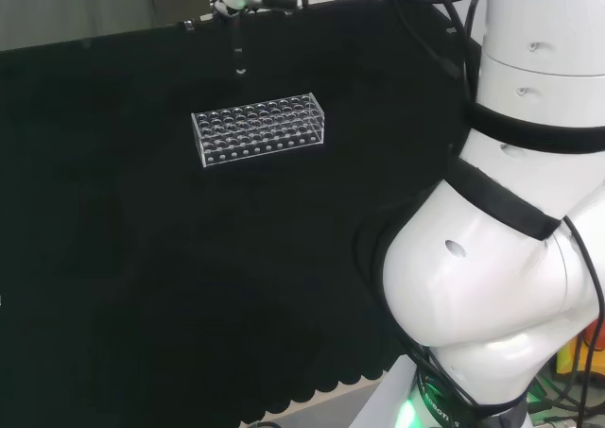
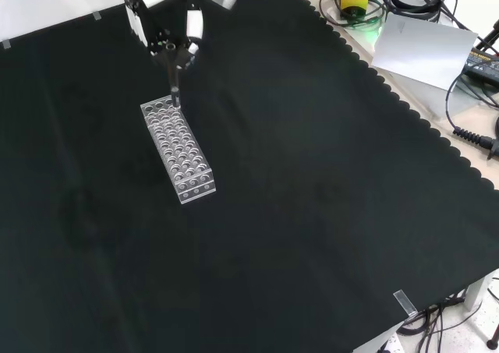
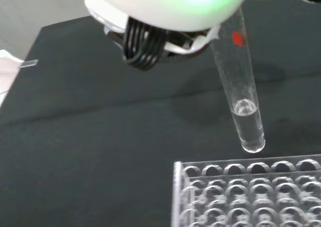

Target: Put the test tube back in the rack.

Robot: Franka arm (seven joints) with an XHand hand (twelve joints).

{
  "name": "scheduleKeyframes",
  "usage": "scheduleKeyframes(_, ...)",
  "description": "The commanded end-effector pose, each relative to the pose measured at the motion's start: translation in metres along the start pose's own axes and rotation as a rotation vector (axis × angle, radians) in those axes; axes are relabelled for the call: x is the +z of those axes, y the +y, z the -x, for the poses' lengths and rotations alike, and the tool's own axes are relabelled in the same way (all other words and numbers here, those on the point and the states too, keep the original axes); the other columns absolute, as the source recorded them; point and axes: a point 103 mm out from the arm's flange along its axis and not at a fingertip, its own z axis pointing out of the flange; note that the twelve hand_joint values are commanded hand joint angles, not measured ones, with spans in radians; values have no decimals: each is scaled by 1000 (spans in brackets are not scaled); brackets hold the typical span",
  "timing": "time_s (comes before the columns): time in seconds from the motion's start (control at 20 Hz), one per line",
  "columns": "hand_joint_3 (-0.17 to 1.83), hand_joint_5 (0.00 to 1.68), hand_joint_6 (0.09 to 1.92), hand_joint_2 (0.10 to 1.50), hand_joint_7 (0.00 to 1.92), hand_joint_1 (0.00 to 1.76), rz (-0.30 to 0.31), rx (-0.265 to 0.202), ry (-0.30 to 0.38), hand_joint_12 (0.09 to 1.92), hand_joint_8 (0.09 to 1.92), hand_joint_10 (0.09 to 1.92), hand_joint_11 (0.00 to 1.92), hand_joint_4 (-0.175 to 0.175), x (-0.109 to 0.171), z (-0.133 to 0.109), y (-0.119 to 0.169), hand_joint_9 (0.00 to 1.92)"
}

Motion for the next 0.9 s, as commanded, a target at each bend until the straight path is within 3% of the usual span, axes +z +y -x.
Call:
scheduleKeyframes(0.05, 696, 1487, 274, 574, 1869, 1236, -18, -31, 37, 916, 290, 208, 1320, -175, 5, -5, 1, 1798)
scheduleKeyframes(0.35, 696, 1487, 273, 574, 1869, 1236, -29, 25, 48, 917, 289, 207, 1320, -175, 21, 10, 11, 1798)
scheduleKeyframes(0.9, 697, 1488, 272, 573, 1870, 1236, -47, 61, 76, 918, 289, 205, 1319, -175, 44, 38, 19, 1800)
